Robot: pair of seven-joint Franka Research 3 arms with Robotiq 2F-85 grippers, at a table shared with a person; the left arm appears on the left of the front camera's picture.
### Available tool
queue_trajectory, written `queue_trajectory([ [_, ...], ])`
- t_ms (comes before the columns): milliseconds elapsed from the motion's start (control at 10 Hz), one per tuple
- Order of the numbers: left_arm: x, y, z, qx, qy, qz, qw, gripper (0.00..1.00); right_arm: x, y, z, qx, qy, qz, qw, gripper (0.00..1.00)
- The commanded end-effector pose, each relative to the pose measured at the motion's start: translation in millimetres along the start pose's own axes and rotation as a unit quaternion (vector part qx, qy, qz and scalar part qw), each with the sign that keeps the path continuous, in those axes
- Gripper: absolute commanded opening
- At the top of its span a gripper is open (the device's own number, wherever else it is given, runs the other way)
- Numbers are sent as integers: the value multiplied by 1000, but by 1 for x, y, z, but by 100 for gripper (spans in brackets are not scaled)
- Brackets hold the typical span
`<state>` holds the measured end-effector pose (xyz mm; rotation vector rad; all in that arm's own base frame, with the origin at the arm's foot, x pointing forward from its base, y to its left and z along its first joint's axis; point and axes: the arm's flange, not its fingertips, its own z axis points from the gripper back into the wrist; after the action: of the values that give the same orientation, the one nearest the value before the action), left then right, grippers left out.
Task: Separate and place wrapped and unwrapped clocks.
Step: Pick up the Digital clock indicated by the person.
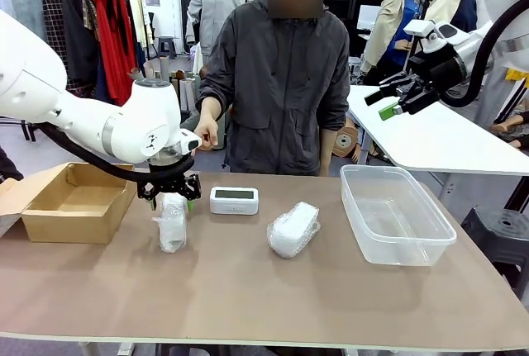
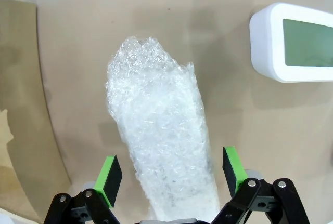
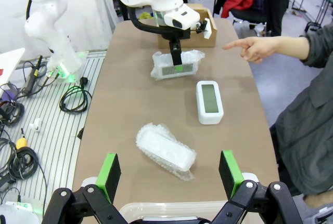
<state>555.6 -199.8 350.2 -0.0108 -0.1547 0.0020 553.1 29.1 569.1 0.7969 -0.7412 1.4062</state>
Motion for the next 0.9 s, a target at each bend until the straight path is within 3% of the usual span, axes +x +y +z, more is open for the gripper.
queue_trajectory([
  [0,4,-2,-4,-2,7,23,1000,100,1,0,1,-1,1,2,1000,100],
  [100,5,-1,-7,-5,2,17,1000,100,1,0,1,-1,1,2,1000,100],
  [200,8,6,-7,-4,-9,-5,1000,81,1,0,1,-1,1,2,1000,100],
  [600,3,3,-3,-8,-19,2,1000,2,1,0,1,-1,1,2,1000,100],
  [800,3,9,6,-4,-23,-3,1000,0,1,0,1,-1,1,2,1000,100],
])
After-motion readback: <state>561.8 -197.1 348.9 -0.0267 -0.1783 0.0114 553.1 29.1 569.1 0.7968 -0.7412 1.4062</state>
